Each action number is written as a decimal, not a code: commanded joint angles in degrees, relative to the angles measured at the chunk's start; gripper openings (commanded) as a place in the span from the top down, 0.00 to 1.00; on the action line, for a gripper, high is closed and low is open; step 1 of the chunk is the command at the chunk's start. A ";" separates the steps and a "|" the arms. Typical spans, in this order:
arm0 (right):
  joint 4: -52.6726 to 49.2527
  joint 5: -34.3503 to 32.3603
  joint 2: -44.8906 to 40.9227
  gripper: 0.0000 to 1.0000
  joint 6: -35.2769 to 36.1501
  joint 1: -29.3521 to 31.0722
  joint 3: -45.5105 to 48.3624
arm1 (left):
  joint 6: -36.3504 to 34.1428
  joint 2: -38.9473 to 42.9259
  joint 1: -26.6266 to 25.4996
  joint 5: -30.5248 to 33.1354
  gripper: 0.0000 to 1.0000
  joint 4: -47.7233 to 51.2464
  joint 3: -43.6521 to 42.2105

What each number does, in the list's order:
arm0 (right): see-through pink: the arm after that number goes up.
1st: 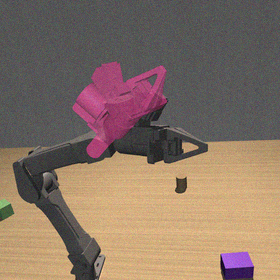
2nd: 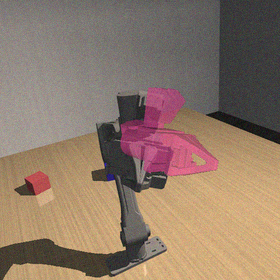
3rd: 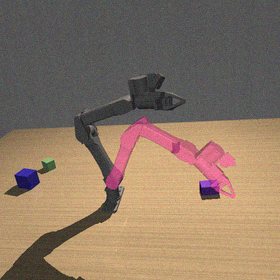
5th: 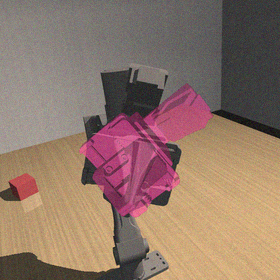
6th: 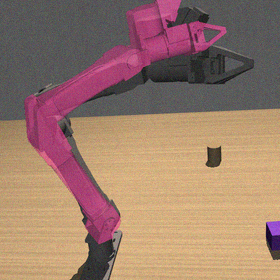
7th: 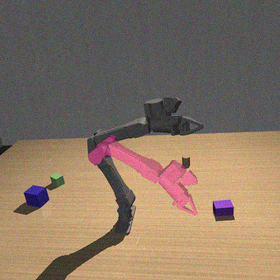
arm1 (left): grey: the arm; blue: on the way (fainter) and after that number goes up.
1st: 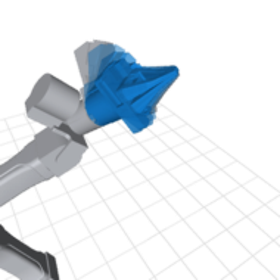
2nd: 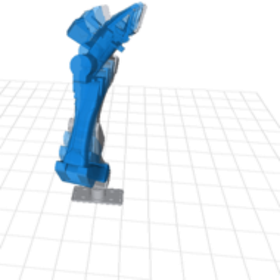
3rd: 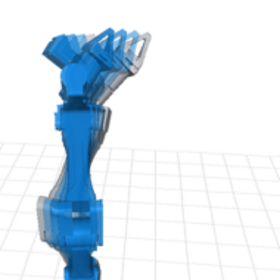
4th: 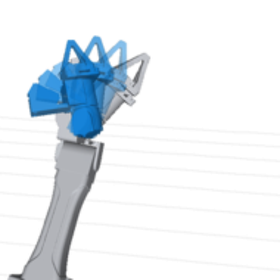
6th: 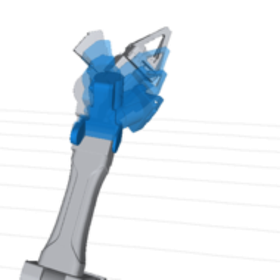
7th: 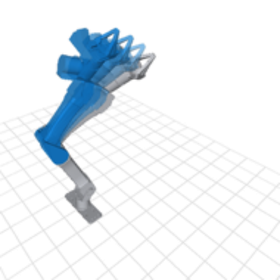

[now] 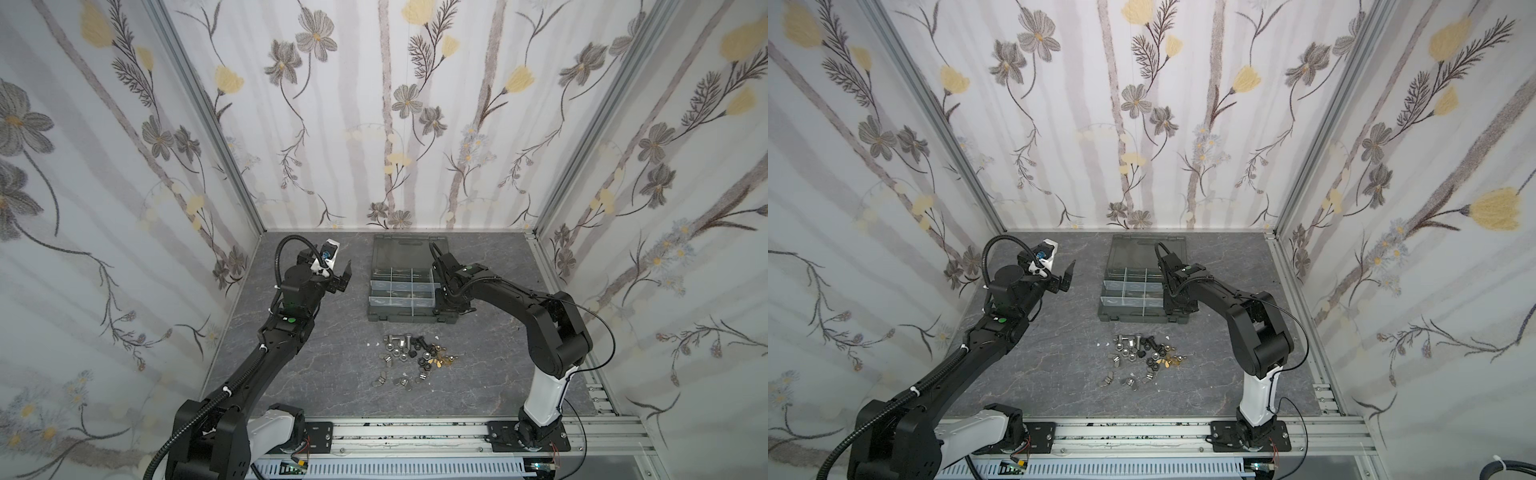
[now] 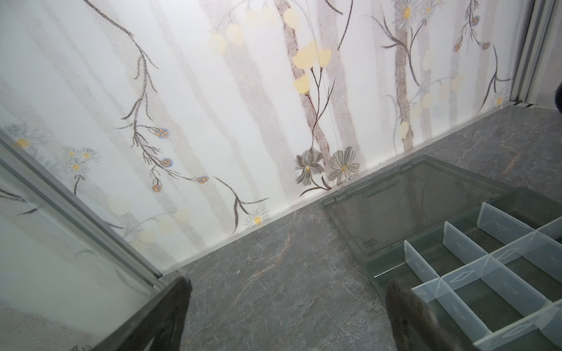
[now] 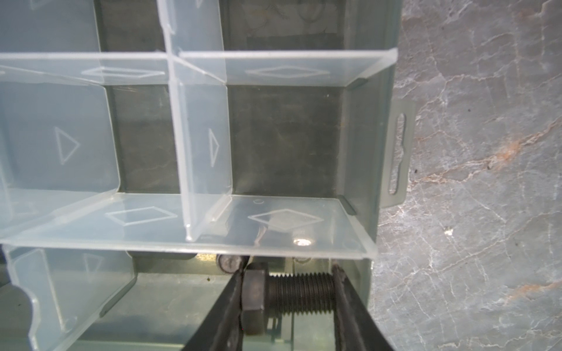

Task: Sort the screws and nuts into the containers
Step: 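Carry the black bolt into the organizer and release it with the right gripper, then return the right gripper to the pile while the left gripper moves toward it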

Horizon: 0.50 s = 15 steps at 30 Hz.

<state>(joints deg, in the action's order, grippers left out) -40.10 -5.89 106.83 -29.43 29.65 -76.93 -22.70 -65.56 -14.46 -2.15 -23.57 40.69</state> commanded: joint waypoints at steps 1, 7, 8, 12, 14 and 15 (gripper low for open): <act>0.61 0.09 0.49 0.58 0.71 0.04 0.24 | -1.12 0.25 -0.07 0.22 0.00 -1.15 -0.24; 0.92 0.77 0.66 0.50 1.14 0.07 0.39 | -1.21 0.52 -0.13 0.05 0.00 -1.12 -0.26; 1.03 0.95 0.56 0.49 1.17 0.12 0.53 | -1.21 0.60 -0.11 0.07 0.00 -1.07 -0.30; 0.96 0.79 -0.57 0.50 1.45 0.15 0.81 | -1.30 0.96 -0.21 0.25 0.00 -1.12 -0.43; 1.86 1.52 -1.92 0.51 2.98 0.66 1.33 | -1.30 1.04 -0.27 0.04 0.00 -1.12 -0.56; 2.19 1.40 -2.59 0.52 3.92 1.18 1.54 | -1.30 1.05 -0.29 0.10 0.00 -1.11 -0.64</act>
<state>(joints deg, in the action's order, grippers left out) -38.74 -4.84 106.19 -27.73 30.04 -75.75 -22.92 -64.86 -14.66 -2.15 -23.55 40.25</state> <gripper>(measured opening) 0.484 0.998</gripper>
